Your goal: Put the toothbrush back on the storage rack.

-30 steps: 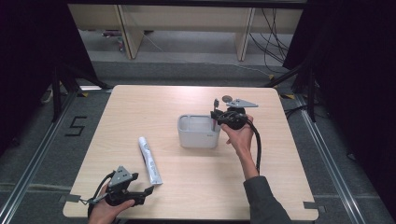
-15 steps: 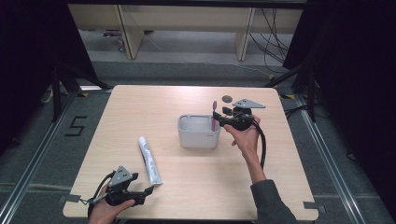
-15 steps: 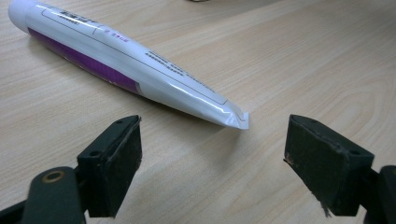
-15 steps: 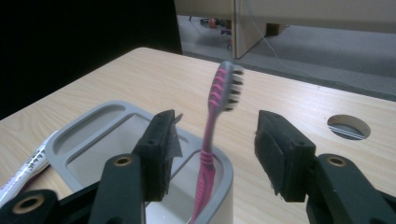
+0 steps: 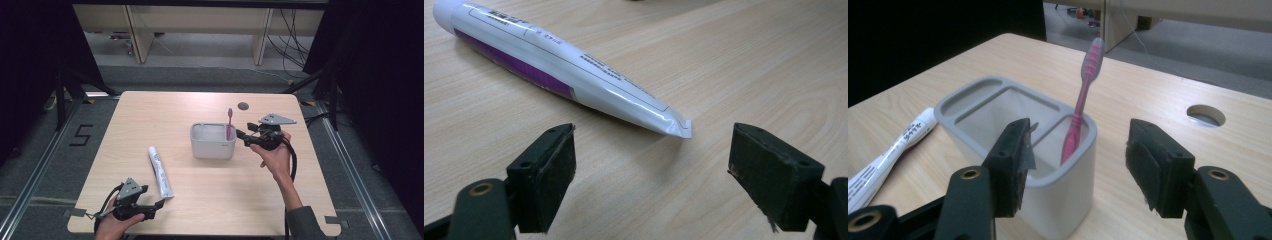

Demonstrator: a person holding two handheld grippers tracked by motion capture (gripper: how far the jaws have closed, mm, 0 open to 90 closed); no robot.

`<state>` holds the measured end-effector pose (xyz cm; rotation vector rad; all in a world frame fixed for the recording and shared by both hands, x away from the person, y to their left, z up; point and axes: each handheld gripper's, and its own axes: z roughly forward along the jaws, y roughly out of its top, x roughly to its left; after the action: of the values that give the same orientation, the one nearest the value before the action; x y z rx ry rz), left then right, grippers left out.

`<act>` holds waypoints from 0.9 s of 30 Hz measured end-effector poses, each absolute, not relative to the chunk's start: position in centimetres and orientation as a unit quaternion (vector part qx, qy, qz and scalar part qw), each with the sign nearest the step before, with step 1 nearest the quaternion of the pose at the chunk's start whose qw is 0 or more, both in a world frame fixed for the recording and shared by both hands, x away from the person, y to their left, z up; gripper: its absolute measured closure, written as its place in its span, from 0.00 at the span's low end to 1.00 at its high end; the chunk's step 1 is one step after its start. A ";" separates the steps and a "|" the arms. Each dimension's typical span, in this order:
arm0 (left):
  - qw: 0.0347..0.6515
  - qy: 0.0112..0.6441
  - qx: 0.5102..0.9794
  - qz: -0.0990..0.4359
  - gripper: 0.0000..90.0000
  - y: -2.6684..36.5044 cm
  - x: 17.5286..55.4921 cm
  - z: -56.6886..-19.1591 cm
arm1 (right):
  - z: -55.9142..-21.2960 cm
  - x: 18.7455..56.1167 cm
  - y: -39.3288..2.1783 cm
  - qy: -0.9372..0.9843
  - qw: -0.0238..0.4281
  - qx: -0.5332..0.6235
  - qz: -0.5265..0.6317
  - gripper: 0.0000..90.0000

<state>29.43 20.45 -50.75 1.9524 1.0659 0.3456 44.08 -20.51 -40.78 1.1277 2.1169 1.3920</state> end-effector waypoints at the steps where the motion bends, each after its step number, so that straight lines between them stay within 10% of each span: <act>1: 0.429 0.428 0.783 0.139 0.21 20.5 29.4 -50.7 | -40.9 43.9 -20.6 0.750 0.189 0.397 0.494 0.49; 27: 0.429 0.427 0.784 0.139 0.21 20.5 29.4 -50.7 | -43.2 39.0 -20.7 0.783 0.173 0.373 0.466 0.47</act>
<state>29.39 20.47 -50.70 1.9571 1.0659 0.3461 39.01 -20.69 -43.24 1.0591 2.2221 1.3204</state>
